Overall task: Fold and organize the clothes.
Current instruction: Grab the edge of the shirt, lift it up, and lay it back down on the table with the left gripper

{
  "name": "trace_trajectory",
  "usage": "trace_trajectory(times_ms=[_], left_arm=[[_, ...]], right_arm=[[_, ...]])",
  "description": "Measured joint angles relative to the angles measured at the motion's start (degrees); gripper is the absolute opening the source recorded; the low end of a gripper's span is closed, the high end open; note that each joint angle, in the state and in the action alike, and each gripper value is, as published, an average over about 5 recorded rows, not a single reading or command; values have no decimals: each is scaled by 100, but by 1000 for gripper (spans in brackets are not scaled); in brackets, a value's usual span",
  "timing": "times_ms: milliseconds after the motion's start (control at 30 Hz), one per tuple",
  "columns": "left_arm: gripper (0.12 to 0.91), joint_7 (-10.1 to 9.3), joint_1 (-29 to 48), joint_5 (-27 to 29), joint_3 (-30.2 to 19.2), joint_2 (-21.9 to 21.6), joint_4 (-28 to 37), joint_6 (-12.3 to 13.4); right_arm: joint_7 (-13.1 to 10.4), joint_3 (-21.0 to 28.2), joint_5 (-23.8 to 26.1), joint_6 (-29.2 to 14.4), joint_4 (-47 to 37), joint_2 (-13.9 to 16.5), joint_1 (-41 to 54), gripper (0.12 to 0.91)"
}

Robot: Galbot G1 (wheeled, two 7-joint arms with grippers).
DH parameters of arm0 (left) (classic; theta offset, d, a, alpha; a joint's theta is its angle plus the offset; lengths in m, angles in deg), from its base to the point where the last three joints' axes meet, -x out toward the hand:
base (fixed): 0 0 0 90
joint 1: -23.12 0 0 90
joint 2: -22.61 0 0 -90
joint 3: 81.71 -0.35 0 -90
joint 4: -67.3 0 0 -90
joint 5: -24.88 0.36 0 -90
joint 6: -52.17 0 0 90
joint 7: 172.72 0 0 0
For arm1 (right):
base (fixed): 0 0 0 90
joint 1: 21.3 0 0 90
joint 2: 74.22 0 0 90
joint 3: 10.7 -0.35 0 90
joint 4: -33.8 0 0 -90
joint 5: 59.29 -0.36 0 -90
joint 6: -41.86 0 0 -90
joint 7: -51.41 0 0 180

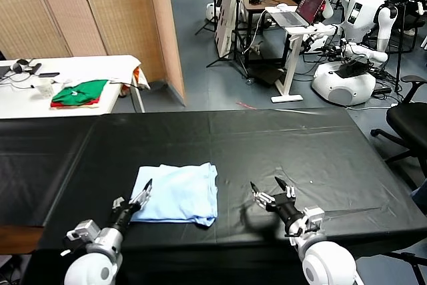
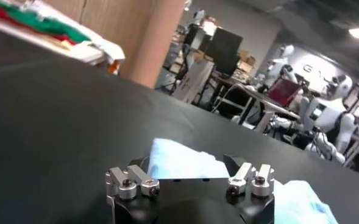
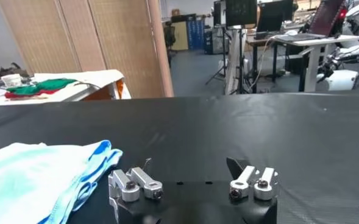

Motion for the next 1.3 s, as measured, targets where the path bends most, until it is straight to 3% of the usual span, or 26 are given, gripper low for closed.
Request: trace_trajectory(times_ms=[200,267,400,567,667,967,1300], left_arm=[[903,-23,-33,-181,37,27,3,-27],[864,-29,-31,-249,49,30,1,-44],[659,-60,-22,-382,79,30,10,-94],[337,-93,-9,-470,125,24,47,-144],[194,-106,-16,-425,143,3,1,-176],[172,-94,-142,649,324,-301,-335,-58],[172,-122,-529,939,1280,-1570,-636,-63]], right_arm=[[-7,4,2,-9,-3,-17,7,907],[-9,7,6,-14,-6,-27,8,907],[-12,7,15,-31,-9,-35,-1,907],[-13,-3,29,-44,-8,-58,-7,907],[-14,-8,44,-51,-4,-90,-11,907],[-20,-97,70,-90,7,-108,-95,907],[-34,-76,66,-91,-15,-154,-93,907]])
